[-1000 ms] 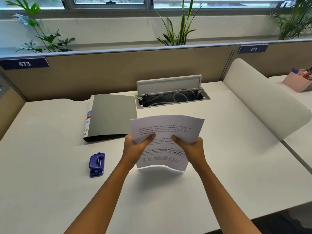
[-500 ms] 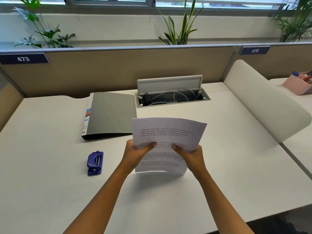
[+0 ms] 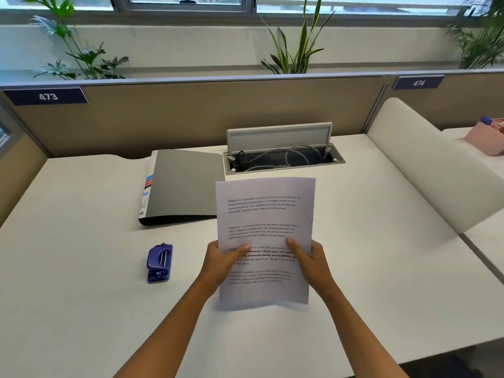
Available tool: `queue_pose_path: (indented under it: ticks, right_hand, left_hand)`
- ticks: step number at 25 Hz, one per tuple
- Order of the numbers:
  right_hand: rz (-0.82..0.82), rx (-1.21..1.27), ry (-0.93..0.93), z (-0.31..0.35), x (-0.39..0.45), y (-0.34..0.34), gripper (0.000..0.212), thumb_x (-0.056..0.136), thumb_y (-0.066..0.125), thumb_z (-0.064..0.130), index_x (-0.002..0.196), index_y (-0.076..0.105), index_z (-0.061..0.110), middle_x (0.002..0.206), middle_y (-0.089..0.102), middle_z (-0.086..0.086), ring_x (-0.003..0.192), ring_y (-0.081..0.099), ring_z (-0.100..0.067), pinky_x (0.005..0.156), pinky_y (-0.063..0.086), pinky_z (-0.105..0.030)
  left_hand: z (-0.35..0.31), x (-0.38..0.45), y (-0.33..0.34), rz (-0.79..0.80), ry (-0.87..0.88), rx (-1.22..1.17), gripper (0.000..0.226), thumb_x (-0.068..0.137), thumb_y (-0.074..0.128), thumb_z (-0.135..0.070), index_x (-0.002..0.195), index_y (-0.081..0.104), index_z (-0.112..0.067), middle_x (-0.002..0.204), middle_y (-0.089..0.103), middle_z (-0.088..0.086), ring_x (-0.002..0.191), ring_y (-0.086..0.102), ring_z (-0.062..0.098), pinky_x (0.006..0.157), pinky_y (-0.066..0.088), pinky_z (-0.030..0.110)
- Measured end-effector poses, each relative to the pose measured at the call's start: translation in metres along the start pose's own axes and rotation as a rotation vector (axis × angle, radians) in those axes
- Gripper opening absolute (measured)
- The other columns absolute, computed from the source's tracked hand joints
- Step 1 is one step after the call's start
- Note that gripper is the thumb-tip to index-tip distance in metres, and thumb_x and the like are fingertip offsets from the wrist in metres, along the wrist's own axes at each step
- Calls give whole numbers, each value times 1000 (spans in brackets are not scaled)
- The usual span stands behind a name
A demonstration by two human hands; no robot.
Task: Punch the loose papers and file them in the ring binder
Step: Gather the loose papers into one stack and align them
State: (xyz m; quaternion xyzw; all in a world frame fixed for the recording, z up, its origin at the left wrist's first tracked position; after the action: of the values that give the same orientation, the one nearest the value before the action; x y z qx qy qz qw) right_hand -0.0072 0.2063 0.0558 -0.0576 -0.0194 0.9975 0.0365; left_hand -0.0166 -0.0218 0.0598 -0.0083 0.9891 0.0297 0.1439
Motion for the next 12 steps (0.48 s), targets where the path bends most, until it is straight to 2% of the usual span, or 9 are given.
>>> queue_pose_path:
  ticks: [3,6,10,12]
  right_hand:
    - [52,-91,28,-8,5,5,26,98,59,31,106,70,9,98,78,-6,87,76,-22,74,63,-36]
    - [71,-184,56,-25,8,16,24,98,59,32,111,69,14,102,77,1,91,75,-17,76,62,-30]
    - [58,-259,81,-45,12,30,25,98,59,27,116,67,13,106,74,-1,92,72,-14,72,56,-20]
    - [42,-262,110,-53,15,37,26,97,61,28,116,68,11,106,74,-3,92,72,-16,71,54,-21]
  left_hand:
    - [10,3,-10,-6,-115,-8,28,80,82,-19,106,71,-16,98,79,3,84,77,19,68,61,30]
    - [23,4,-23,-27,-157,7,24,84,78,-17,107,71,-17,100,78,3,86,76,19,72,61,31]
    - [30,11,-48,-68,-126,178,23,88,73,-13,111,70,-17,104,76,0,91,74,18,80,60,34]
    - [25,17,-67,-179,-46,352,13,89,71,-15,102,70,-18,102,74,-1,90,71,18,82,59,37]
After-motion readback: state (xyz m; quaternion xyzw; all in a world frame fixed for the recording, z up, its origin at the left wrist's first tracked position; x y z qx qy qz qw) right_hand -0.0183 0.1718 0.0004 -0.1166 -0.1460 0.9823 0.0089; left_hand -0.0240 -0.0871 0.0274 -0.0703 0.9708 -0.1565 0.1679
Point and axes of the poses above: each hand's wrist, its own x-axis towards the middle knuckle, its own y-axis out of the palm, z = x × y, the point moved 3 cm from there along x, towards the middle knuckle
